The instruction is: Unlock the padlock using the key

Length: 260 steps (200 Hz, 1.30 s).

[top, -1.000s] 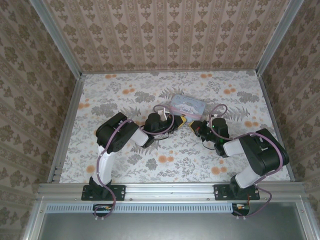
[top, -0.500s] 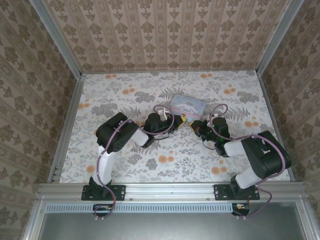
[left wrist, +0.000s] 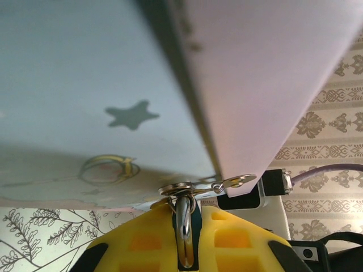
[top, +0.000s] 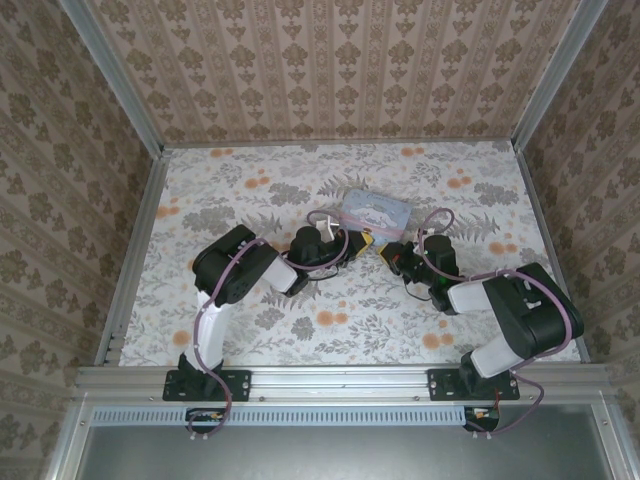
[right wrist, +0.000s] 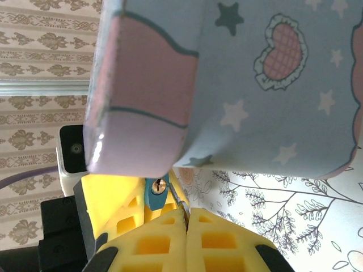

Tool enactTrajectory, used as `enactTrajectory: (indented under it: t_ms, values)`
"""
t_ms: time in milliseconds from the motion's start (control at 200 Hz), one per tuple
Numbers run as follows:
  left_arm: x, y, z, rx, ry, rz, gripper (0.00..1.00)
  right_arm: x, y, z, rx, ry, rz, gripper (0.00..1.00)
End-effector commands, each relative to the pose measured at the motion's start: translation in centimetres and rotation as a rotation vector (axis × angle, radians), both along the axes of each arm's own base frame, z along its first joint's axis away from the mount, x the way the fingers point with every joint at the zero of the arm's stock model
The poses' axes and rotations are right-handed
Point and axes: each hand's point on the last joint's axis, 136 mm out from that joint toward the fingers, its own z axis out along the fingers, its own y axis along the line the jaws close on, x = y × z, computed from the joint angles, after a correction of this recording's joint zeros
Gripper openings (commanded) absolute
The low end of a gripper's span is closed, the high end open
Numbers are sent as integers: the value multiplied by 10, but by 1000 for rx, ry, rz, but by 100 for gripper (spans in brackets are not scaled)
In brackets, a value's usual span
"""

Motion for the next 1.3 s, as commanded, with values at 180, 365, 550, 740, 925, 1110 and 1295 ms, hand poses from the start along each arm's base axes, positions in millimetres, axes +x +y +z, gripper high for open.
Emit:
enactTrajectory:
  t_ms: [180, 365, 550, 740, 925, 1110, 1295]
  values:
    - [6, 1, 3, -18, -26, 10, 0, -3, -2, 10, -47, -34, 6, 0]
    - [5, 1, 3, -18, -26, 6, 0, -1, -1, 15, -44, -42, 11, 0]
    - [6, 0, 5, -21, -29, 5, 0, 2, 1, 17, -34, -46, 13, 0]
    - [5, 0, 6, -21, -29, 6, 0, 5, 2, 15, -33, -43, 10, 0]
    - [4, -1, 5, -20, -28, 3, 0, 8, 3, 13, -33, -40, 12, 0]
    - [4, -1, 5, -20, -28, 4, 0, 9, 4, 12, -26, -39, 10, 0]
    - [3, 0, 4, -18, -28, 3, 0, 12, 5, 16, -18, -48, 8, 0]
